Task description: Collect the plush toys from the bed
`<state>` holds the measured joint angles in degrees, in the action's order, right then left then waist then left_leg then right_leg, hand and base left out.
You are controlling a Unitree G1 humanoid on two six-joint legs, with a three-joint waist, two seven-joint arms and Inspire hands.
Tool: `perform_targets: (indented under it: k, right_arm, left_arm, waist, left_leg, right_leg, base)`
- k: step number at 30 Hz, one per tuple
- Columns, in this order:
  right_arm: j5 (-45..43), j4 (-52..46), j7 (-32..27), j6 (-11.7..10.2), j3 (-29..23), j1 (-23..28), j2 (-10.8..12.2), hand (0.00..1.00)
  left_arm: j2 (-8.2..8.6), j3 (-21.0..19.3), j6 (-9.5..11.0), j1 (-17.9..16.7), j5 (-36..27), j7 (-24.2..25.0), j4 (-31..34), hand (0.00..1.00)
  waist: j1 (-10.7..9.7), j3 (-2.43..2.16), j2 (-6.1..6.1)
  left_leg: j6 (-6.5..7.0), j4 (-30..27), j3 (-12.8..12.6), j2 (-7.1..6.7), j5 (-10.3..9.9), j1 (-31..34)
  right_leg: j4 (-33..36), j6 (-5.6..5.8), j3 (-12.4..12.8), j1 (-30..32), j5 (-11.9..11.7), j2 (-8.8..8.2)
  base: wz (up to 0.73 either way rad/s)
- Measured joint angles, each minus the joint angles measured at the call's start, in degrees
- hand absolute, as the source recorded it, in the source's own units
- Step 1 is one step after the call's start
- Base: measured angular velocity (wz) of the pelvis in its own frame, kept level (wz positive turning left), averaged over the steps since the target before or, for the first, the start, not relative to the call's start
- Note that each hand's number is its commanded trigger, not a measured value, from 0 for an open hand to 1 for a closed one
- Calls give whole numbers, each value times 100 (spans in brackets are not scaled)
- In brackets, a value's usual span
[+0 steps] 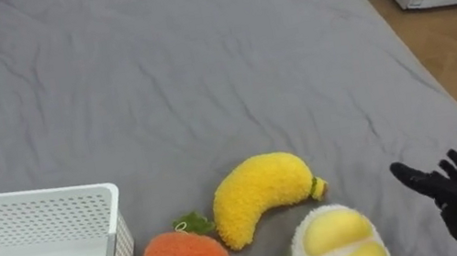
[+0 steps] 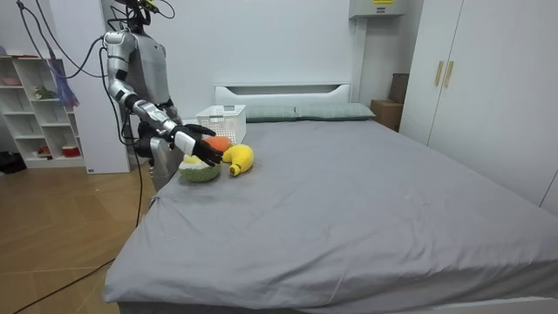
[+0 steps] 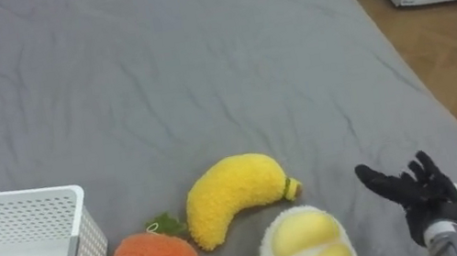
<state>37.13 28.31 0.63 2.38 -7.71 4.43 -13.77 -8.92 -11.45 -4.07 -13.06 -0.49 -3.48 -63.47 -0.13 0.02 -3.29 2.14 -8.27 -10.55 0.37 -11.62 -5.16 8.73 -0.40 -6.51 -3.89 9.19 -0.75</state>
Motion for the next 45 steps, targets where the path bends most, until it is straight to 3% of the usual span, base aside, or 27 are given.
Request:
perform_targets:
  k: [12, 14, 21, 27, 31, 38, 42, 45]
  right_arm:
    - [-478, -243, 950, 23, 591, 9, 11, 0]
    - [-591, -178, 1072, 31, 671, 16, 19, 0]
    - [-1892, 35, 1377, 247, 830, 70, 26, 0]
    - [-3615, 20, 1652, 273, 827, 61, 11, 0]
    - [-4246, 20, 1698, 301, 827, 52, -1, 0]
    - [-5466, 20, 1836, 518, 820, -79, -26, 0]
    - [-5896, 20, 1911, 526, 830, -102, -25, 0]
    - [-6254, 17, 1954, 528, 836, -114, -24, 0]
  left_arm:
    - [57, 108, 32, -101, 3, 27, 205, 0]
    - [57, 149, 17, -113, 2, 24, 209, 0]
    - [68, 186, -58, -103, 2, 22, 212, 0]
    - [42, 139, -121, -96, 18, 72, 206, 0]
    - [11, 149, -192, -105, 7, 64, 240, 0]
    - [1, 154, -220, -89, 22, 56, 288, 0]
    - [-33, 199, -241, -35, 19, 57, 287, 0]
    - [-63, 217, -285, -25, 24, 73, 287, 0]
  waist:
    - [219, -22, -6]
    - [206, -3, 22]
    - [184, -9, 16]
    - [227, -44, -89]
    - [222, -51, -125]
    - [217, -19, -133]
    - [228, 37, -166]
    - [231, 48, -172]
  left_leg:
    - [1, -53, 138, -10, 0, 38]
    - [0, -57, 162, -9, 0, -8]
    - [0, -110, 190, -12, -2, -3]
    - [1, -96, 156, -13, -1, -11]
    - [1, -94, 171, -13, -1, -11]
    - [1, -89, 188, -12, -1, 2]
    - [1, -95, 196, -13, -1, 53]
    - [1, -91, 200, -14, -2, 70]
  right_leg:
    - [-4, 1, -115, -73, 0, -12]
    - [-8, 1, -149, -113, 0, -15]
    - [-9, 2, -206, -165, 1, -42]
    - [-7, 3, -152, -116, 1, -19]
    - [3, 2, -158, -121, 1, -21]
    - [8, 2, -163, -124, 1, -26]
    - [-8, 2, -152, -98, 1, -24]
    - [-14, 2, -151, -81, 1, -22]
  base:
    - [5]
    - [7]
    - [3]
    - [-2]
    - [0]
    - [0]
    - [0]
    - [0]
